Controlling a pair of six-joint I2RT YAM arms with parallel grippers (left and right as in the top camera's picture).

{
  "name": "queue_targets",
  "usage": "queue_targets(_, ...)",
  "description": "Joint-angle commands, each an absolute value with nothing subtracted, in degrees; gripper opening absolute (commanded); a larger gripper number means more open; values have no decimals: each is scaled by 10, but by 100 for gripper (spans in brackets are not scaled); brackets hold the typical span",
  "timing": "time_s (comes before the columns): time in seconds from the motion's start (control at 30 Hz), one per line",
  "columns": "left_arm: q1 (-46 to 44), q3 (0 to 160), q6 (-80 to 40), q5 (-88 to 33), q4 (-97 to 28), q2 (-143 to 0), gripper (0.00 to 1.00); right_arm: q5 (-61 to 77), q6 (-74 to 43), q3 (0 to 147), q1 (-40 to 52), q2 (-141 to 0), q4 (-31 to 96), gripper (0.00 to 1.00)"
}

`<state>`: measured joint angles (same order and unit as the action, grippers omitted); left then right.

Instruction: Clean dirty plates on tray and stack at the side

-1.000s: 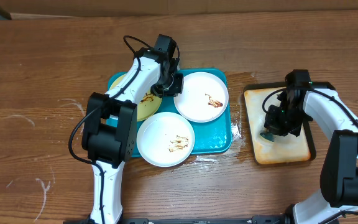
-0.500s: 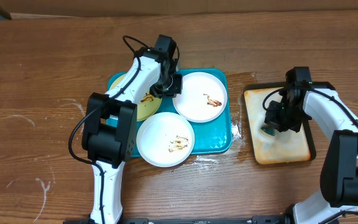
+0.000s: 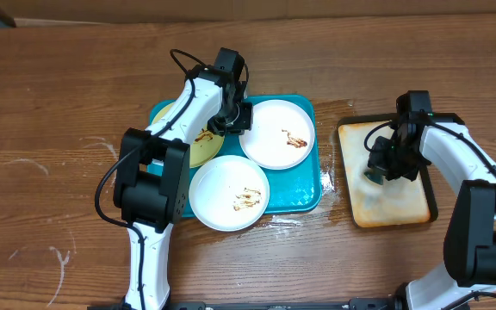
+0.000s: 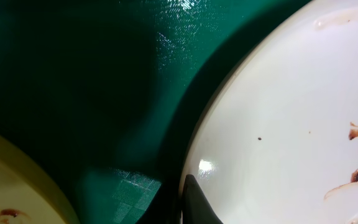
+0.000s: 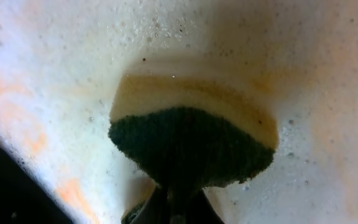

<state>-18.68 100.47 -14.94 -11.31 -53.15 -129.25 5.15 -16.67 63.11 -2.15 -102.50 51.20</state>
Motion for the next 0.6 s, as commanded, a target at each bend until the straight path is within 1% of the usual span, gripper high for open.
queue_targets(0.0, -188, 1018, -159, -101, -533, -1300, 4, 52, -163, 668, -18, -990, 524, 4)
queue_targets(0.13, -188, 1018, -159, -101, -534, -1300, 4, 74, -145, 718, -18, -959, 545, 4)
queue_targets(0.27, -188, 1018, -159, -101, -535, -1300, 4, 136, -120, 757, -18, -939, 561, 4)
queue_targets(0.43, -188, 1018, -159, -102, -537, -1300, 4, 160, -108, 754, -13, -940, 568, 4)
queue_targets(0.57, -188, 1018, -159, -101, -536, -1300, 4, 221, -72, 754, 9, -940, 561, 4)
